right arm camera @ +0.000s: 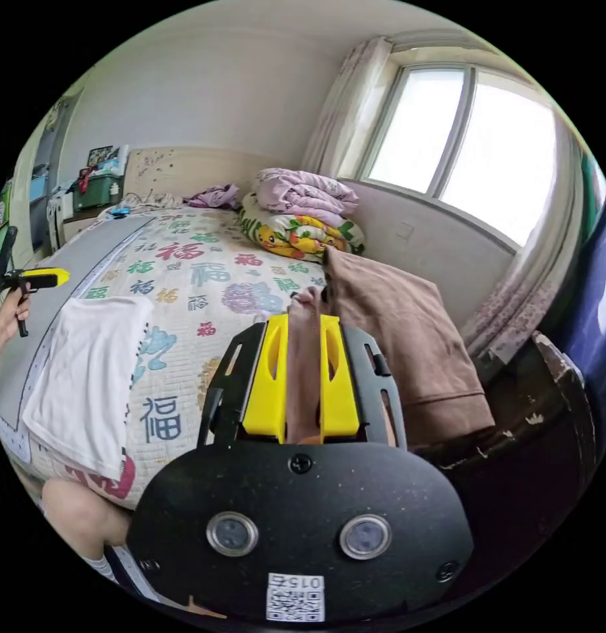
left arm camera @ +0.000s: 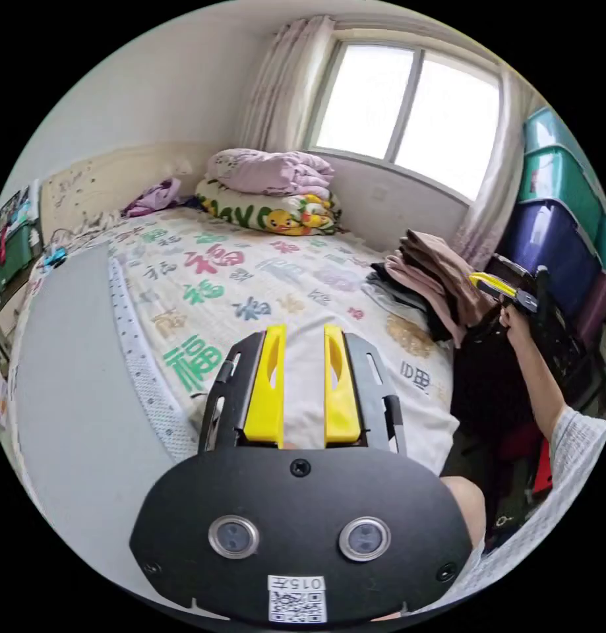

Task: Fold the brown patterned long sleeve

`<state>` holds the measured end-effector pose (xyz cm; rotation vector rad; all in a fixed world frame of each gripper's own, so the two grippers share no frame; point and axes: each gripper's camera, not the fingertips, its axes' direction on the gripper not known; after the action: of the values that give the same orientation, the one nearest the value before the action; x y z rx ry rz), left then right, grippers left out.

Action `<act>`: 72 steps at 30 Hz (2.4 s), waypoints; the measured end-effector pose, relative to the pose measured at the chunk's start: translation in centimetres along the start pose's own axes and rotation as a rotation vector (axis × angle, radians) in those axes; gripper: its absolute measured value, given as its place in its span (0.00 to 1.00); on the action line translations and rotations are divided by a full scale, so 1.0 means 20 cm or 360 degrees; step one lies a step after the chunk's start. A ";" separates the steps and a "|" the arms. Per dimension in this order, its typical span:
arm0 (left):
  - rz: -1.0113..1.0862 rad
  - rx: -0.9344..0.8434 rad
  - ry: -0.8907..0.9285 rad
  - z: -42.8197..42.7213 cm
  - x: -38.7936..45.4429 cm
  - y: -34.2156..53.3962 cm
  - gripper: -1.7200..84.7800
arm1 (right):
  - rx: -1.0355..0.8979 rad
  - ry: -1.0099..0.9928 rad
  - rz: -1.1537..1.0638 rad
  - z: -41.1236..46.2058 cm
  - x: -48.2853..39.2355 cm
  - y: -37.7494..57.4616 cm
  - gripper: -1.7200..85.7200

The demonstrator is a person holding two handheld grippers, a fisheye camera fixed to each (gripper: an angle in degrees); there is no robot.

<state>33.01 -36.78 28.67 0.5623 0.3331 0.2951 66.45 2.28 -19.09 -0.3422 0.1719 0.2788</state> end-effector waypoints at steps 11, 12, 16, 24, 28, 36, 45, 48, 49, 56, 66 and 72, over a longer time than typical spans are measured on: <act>0.0098 -0.0194 0.0651 0.74 0.59 -0.12 0.14 | -0.0364 0.0051 -0.0047 0.52 0.10 0.32 0.17; 0.0097 -0.0206 0.0670 0.77 0.60 -0.13 0.14 | -0.0370 0.0086 -0.0075 0.55 0.11 0.36 0.16; 0.0020 -0.0245 0.0849 0.96 0.67 -0.21 0.16 | -0.0168 -0.0149 0.0037 0.38 0.28 0.51 0.07; -0.0374 -0.0036 0.1564 1.01 0.66 -0.29 0.23 | 0.0463 -0.1175 0.0085 -0.41 0.50 1.06 0.02; -0.0541 -0.0086 0.1569 1.00 0.61 -0.10 0.24 | 0.0625 -0.1157 0.0140 -0.60 0.53 1.30 0.01; -0.0688 -0.0018 0.1343 0.78 0.44 0.26 0.24 | 0.0810 -0.1346 0.0143 -0.84 0.72 1.59 0.01; 0.0205 0.0102 0.0603 0.31 0.94 0.31 0.29 | 0.1197 -0.1340 0.0235 -1.05 1.03 1.81 0.01; 0.0340 0.0009 0.0631 0.20 1.12 0.41 0.29 | 0.1236 -0.1409 0.0269 -0.98 1.10 1.87 0.01; 0.0361 0.0061 0.0559 0.16 1.18 0.47 0.29 | 0.1249 -0.1408 0.0262 -0.98 1.10 1.89 0.01; 0.0104 0.0009 0.0759 -0.01 1.24 0.42 0.09 | 0.1298 -0.1401 0.0223 -0.88 1.05 2.07 0.01; 0.0013 0.0789 0.0705 -1.53 0.82 0.30 0.05 | 0.1816 -0.1794 -0.0102 -1.27 0.83 2.04 0.02; 0.0134 0.1299 0.0474 -2.77 0.64 0.41 0.03 | 0.2166 -0.2118 -0.0200 -1.48 0.59 2.01 0.02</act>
<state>21.75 0.32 -13.57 1.3431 0.7290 0.3198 62.20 31.07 -61.36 1.1983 -0.9575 0.1649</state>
